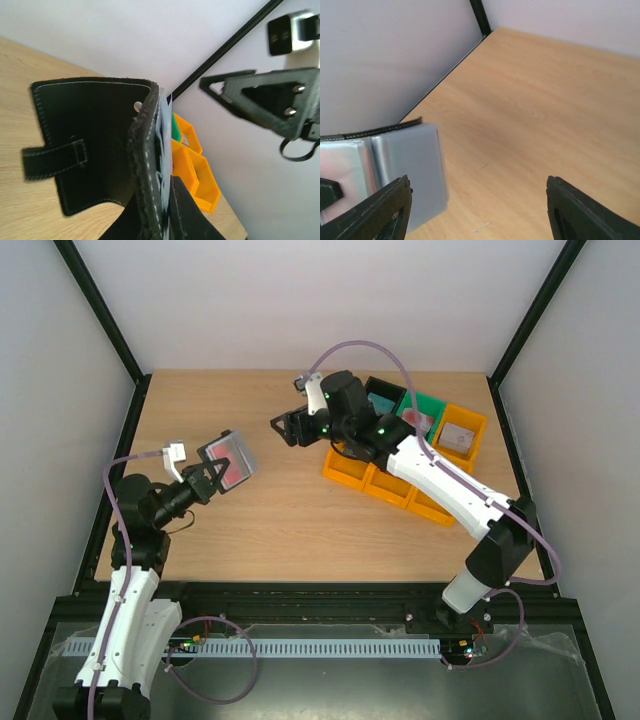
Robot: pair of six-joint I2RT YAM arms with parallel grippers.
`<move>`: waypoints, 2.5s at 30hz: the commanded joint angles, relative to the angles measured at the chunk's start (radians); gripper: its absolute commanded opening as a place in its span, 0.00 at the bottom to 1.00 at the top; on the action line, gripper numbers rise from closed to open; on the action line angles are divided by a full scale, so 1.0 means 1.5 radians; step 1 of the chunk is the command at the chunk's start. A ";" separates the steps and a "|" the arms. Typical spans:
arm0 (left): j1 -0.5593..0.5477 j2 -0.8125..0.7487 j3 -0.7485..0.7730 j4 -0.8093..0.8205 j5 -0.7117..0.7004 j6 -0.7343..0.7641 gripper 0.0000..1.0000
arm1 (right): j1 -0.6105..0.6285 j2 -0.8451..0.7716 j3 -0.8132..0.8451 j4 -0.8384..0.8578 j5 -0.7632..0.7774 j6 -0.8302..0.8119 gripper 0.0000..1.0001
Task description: Take the credit cards out of the card holder
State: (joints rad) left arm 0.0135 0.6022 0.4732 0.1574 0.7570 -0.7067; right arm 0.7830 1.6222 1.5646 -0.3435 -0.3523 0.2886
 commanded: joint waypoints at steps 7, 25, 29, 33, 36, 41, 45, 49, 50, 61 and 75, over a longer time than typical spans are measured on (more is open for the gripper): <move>-0.009 -0.018 0.084 -0.085 0.094 0.326 0.02 | 0.008 -0.064 0.031 -0.025 -0.209 -0.131 0.94; -0.018 -0.020 0.099 0.006 0.146 0.222 0.02 | 0.091 -0.040 -0.054 0.162 -0.213 0.006 0.52; -0.018 -0.027 0.100 -0.019 0.149 0.253 0.02 | 0.087 -0.040 -0.034 0.142 -0.237 -0.018 0.51; -0.018 -0.034 0.126 -0.076 0.166 0.332 0.02 | 0.019 -0.083 -0.051 0.131 -0.293 -0.039 0.60; -0.019 -0.033 0.148 -0.094 0.210 0.366 0.02 | -0.038 -0.122 -0.082 0.129 -0.338 -0.061 0.69; -0.025 -0.025 0.178 -0.072 0.272 0.347 0.02 | -0.047 -0.147 -0.093 0.111 -0.354 -0.105 0.99; -0.026 -0.015 0.203 -0.036 0.287 0.318 0.02 | -0.047 -0.141 -0.095 0.183 -0.413 -0.048 0.99; -0.026 -0.011 0.208 0.013 0.289 0.269 0.02 | -0.045 -0.139 -0.111 0.266 -0.485 0.007 0.99; -0.026 -0.013 0.207 0.019 0.287 0.262 0.02 | -0.046 -0.140 -0.118 0.282 -0.493 0.016 0.99; -0.026 -0.010 0.197 0.031 0.193 0.213 0.02 | -0.001 -0.114 -0.120 0.275 -0.467 0.064 0.42; -0.011 -0.032 0.205 -0.019 0.194 0.252 0.49 | -0.044 -0.131 -0.122 0.344 -0.478 0.113 0.02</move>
State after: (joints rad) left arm -0.0162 0.5724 0.7567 0.1429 1.0428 -0.3843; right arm 0.7326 1.4586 1.3766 0.0967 -1.0325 0.4374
